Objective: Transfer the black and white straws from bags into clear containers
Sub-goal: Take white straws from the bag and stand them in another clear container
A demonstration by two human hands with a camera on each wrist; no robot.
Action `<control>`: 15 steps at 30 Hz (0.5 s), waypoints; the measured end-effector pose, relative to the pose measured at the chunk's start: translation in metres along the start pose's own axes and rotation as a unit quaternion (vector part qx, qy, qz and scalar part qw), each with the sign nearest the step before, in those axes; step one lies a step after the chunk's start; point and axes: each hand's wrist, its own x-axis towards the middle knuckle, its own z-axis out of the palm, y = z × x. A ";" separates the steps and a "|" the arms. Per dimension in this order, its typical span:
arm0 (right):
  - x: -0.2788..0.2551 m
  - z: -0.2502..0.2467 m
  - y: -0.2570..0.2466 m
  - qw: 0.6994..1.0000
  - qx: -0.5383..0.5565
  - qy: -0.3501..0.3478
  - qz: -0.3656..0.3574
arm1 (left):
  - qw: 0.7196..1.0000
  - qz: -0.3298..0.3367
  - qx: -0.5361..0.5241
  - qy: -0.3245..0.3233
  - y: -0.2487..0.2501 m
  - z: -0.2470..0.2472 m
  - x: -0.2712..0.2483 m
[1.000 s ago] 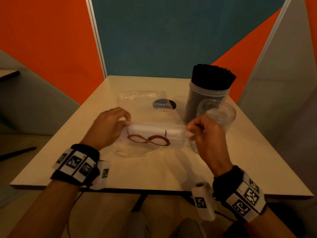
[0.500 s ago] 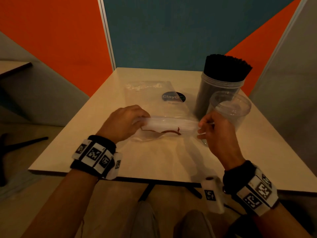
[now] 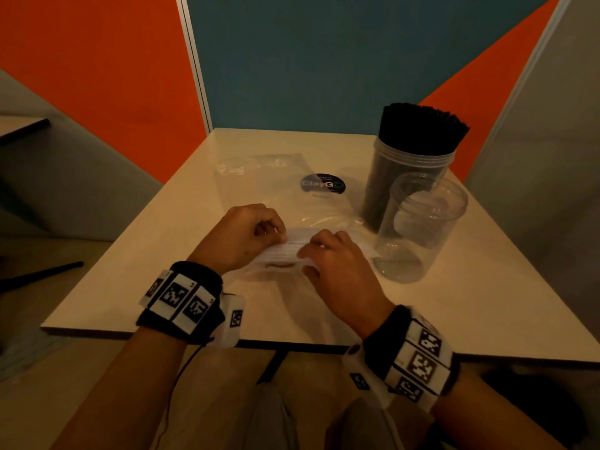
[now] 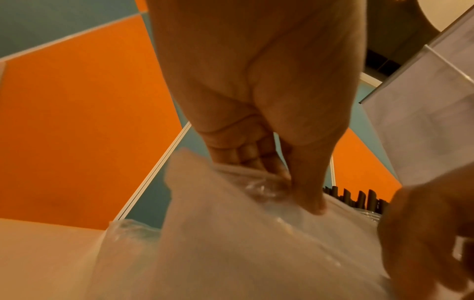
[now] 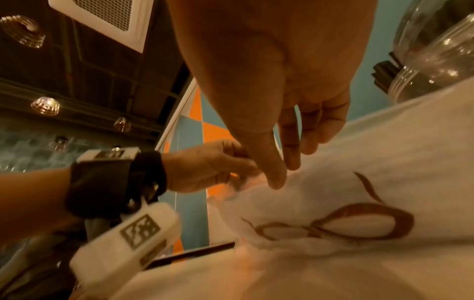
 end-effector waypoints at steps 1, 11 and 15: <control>0.001 0.003 -0.001 1.000 -0.007 0.006 -0.007 | 1.000 0.017 0.001 0.018 0.000 0.000 0.000; -0.003 0.026 0.003 0.992 -0.111 -0.054 -0.011 | 0.985 0.135 0.093 0.059 -0.018 -0.003 0.006; 0.009 0.011 -0.006 0.996 -0.048 -0.042 -0.063 | 0.993 0.112 0.026 0.041 -0.013 0.001 0.006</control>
